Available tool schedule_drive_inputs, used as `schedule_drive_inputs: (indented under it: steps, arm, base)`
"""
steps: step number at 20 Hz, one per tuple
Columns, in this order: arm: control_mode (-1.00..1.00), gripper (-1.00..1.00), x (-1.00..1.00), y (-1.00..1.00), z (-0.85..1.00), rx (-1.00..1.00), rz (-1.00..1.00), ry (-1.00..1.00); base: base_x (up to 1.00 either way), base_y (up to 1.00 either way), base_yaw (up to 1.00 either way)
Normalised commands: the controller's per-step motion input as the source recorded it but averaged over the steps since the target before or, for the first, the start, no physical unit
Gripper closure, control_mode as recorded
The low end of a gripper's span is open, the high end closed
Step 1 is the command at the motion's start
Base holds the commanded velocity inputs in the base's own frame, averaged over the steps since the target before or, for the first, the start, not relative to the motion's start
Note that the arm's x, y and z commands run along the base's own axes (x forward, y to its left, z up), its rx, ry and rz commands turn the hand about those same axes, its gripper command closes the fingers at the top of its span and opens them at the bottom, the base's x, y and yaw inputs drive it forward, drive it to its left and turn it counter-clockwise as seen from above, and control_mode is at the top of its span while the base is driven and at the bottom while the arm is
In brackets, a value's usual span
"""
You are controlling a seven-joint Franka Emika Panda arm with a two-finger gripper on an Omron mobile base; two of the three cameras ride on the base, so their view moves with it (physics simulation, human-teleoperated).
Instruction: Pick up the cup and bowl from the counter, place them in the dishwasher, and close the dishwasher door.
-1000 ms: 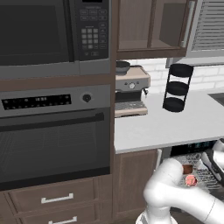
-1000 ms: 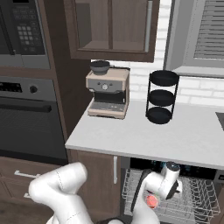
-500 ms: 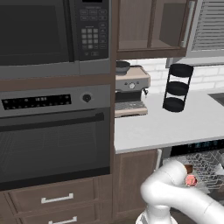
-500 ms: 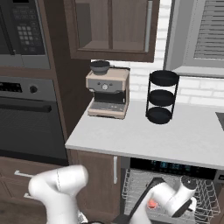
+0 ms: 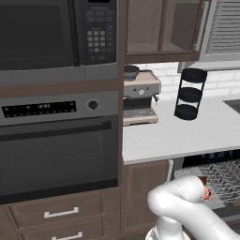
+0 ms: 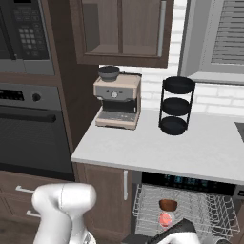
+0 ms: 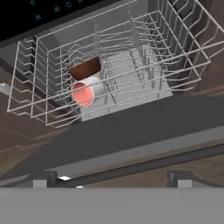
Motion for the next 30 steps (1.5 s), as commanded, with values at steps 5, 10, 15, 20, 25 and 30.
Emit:
schedule_drive_inputs:
  steps: [5,10,15,20,25,30]
  arm:
    - [-1.0,-1.0,-1.0,-0.04,-0.95,-0.12,0.0,-0.37]
    - [-1.0,-1.0,-0.77,0.0,-1.0,-0.27,0.01,-0.5]
    - [-1.0,-1.0,0.07,0.0,-1.0,-0.18,0.06,-0.47]
    - [-1.0,-1.0,0.61,-0.1,-1.0,-0.03,0.12,-0.19]
    - [-1.0,-1.0,0.23,-0.02,-0.94,0.14,0.1,-0.01]
    - [-1.0,-1.0,0.56,-0.03,-0.75,0.29,0.05,-0.17]
  base:
    - [0.0,0.0,0.0]
    - [0.0,0.0,0.0]
    - [0.0,0.0,0.0]
    - [0.0,0.0,0.0]
    - [0.0,0.0,0.0]
    - [0.0,0.0,0.0]
